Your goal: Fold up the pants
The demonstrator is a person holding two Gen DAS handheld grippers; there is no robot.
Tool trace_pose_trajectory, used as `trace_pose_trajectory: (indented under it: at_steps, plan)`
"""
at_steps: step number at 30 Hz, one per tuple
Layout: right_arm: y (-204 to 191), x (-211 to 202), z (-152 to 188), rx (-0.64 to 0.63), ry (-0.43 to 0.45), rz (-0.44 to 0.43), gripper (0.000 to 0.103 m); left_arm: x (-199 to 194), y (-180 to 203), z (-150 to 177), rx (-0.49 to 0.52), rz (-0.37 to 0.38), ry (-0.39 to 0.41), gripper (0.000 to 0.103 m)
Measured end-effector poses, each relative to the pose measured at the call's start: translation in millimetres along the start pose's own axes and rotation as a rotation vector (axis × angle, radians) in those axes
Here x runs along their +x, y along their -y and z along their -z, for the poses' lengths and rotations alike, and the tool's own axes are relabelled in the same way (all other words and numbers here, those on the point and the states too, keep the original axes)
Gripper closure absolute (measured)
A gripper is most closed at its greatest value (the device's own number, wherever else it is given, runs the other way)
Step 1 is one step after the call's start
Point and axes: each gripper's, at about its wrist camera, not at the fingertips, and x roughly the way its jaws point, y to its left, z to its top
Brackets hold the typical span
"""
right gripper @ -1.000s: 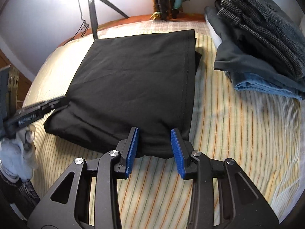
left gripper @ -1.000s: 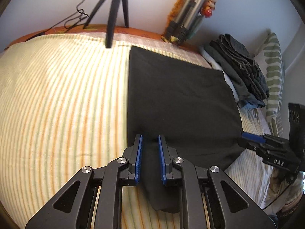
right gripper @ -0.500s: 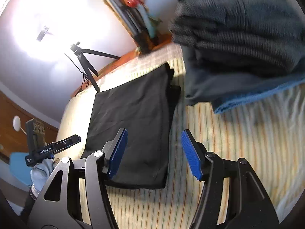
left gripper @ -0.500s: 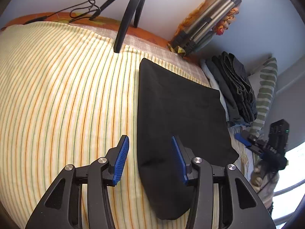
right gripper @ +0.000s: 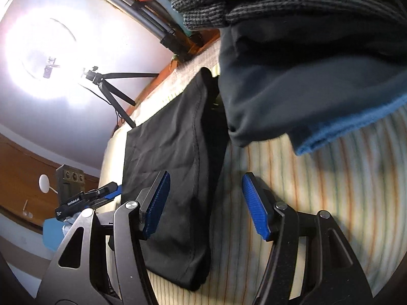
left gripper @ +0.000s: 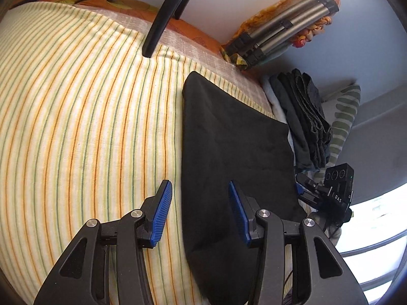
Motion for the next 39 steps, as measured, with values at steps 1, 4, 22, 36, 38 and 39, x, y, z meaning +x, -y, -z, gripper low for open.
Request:
trace_pose_trajectory:
  at_steps: [1, 4, 22, 36, 38, 39]
  plan:
    - [0, 1, -1, 0.002, 0.0, -0.007, 0.041, 1, -1, -2, -0.008, 0.007, -0.001, 0.059]
    - [-1, 6, -4, -0.002, 0.006, -0.019, 0.041, 5, 0, -7, -0.007, 0.017, -0.004, 0.058]
    - [0, 22, -11, 0.009, 0.01, -0.065, 0.058, 31, 12, -30, 0.024, 0.035, 0.035, 0.061]
    - [-29, 33, -10, -0.081, 0.077, 0.029, 0.074, 35, 25, -28, 0.115, -0.103, 0.135, 0.098]
    - [-35, 29, -9, -0.106, 0.09, 0.034, 0.074, 29, 34, -25, 0.155, -0.118, 0.164, 0.099]
    - [-41, 25, -8, -0.124, 0.099, 0.04, 0.074, 26, 37, -25, 0.165, -0.121, 0.173, 0.099]
